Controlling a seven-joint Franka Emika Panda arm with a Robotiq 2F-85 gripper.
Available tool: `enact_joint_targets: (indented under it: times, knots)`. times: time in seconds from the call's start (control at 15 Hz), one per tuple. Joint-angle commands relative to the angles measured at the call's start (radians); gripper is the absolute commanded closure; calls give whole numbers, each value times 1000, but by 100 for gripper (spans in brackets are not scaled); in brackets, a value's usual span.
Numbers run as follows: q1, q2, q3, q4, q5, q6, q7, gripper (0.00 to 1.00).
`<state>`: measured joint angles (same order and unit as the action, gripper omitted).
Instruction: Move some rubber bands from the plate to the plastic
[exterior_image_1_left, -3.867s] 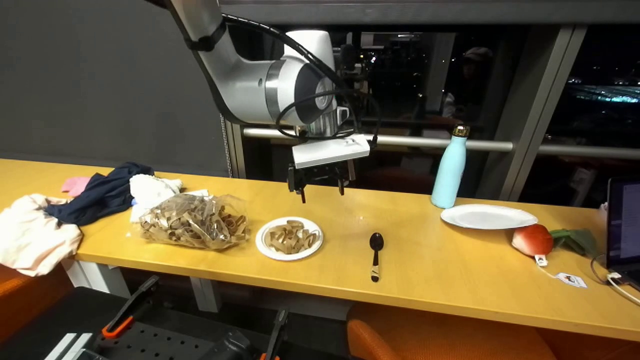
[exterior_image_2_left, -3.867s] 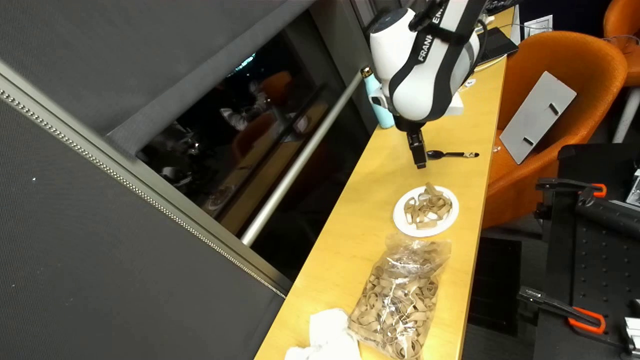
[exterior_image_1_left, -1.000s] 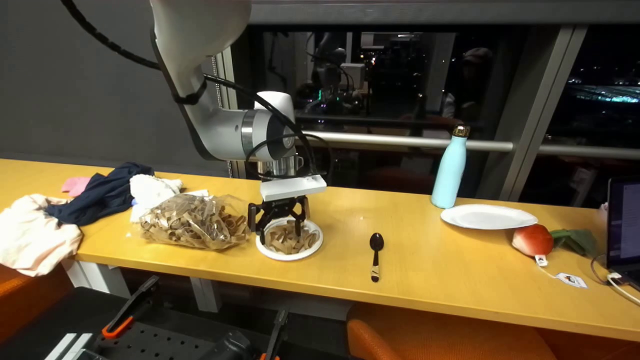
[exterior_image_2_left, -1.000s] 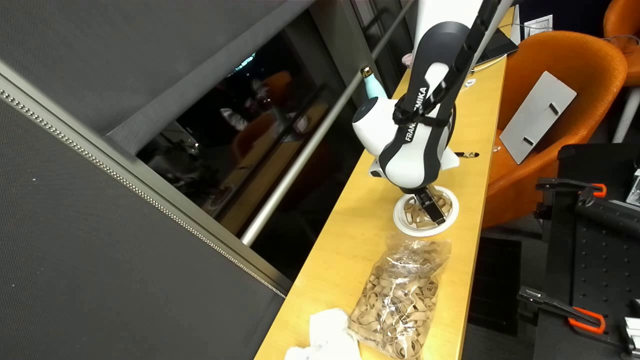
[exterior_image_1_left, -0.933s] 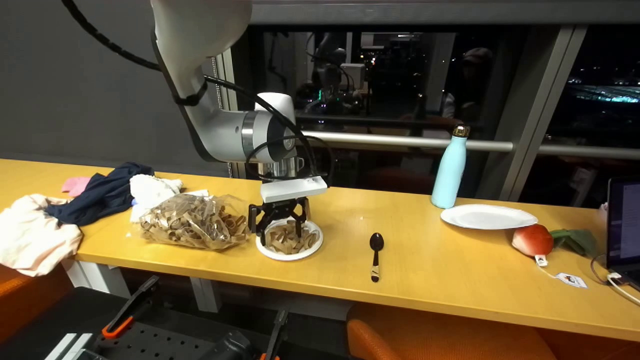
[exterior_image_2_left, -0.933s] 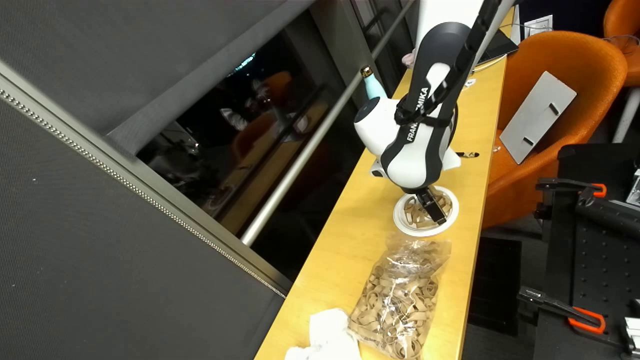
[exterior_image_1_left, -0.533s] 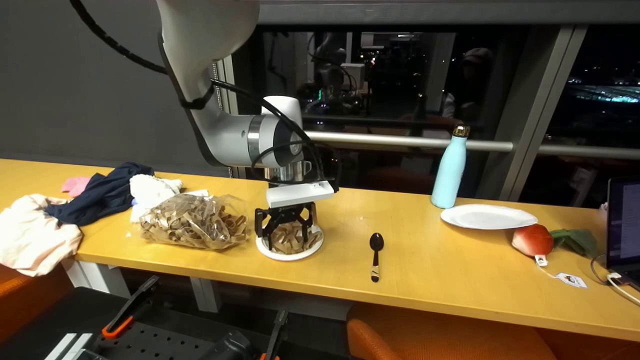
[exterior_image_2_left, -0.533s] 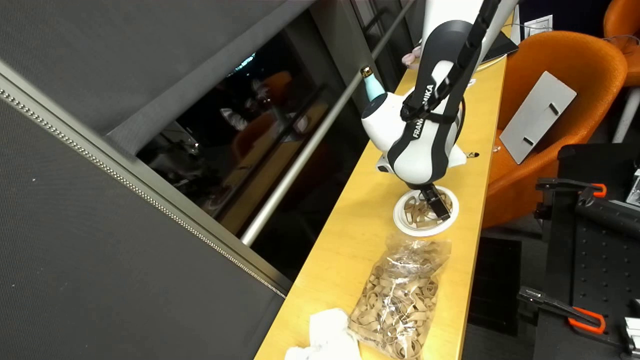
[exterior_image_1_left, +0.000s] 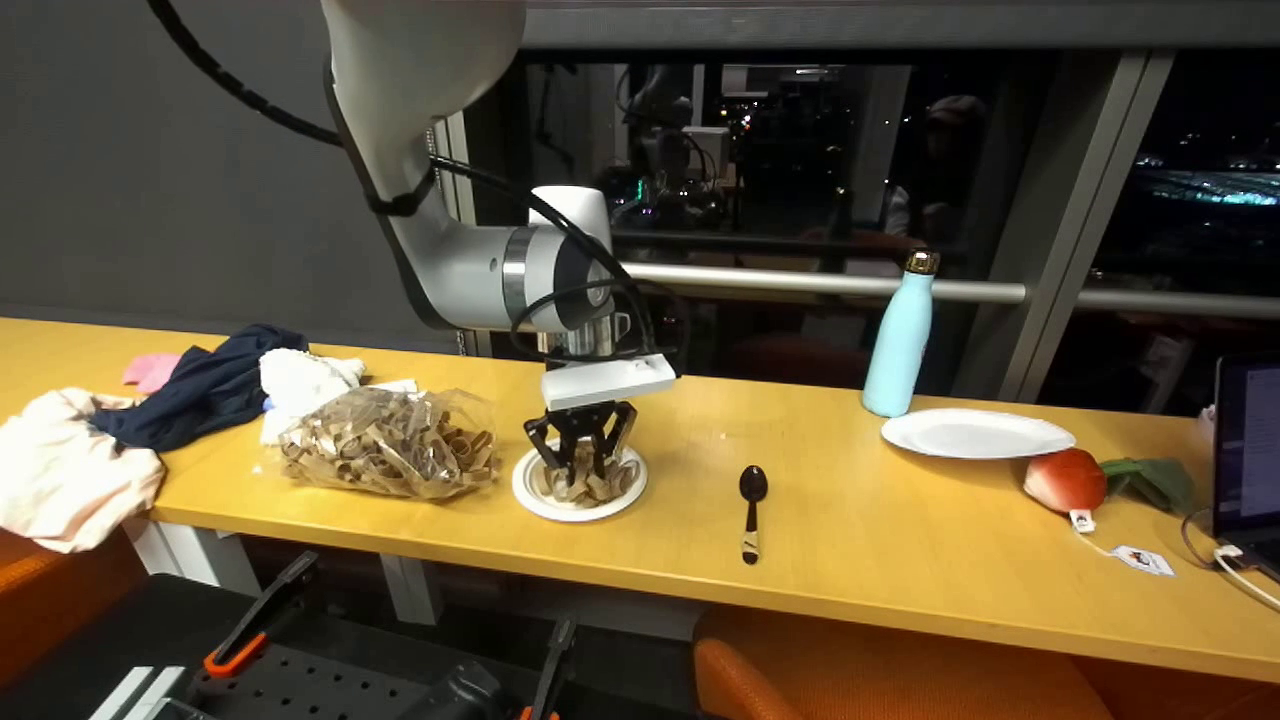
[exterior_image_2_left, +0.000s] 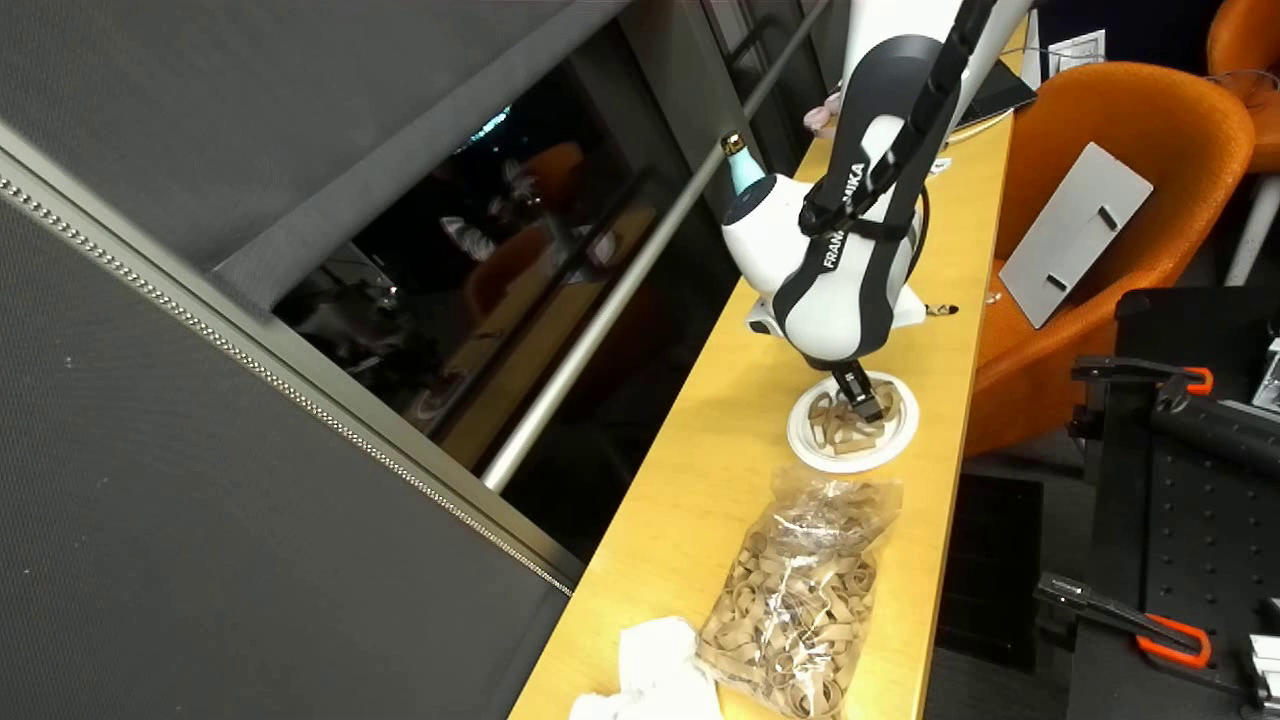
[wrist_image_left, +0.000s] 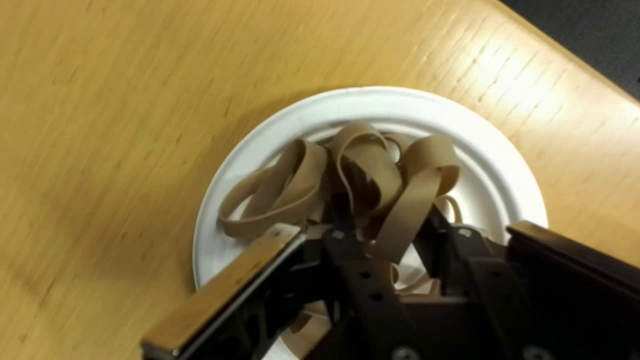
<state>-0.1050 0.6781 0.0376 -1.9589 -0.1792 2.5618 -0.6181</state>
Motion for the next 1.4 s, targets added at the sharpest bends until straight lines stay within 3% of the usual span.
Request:
enact_joint_targets:
  times: [0.0,0.13,0.73,1.33]
  knots:
    - [-15,-16,20,-12,-1,34,16,95]
    - [-18,-34,27,-29,8,40,21,100]
    - [-30,-148,78,-77,54,32,55,99]
    - [-65,-143,250,-49,280,11,-65,99]
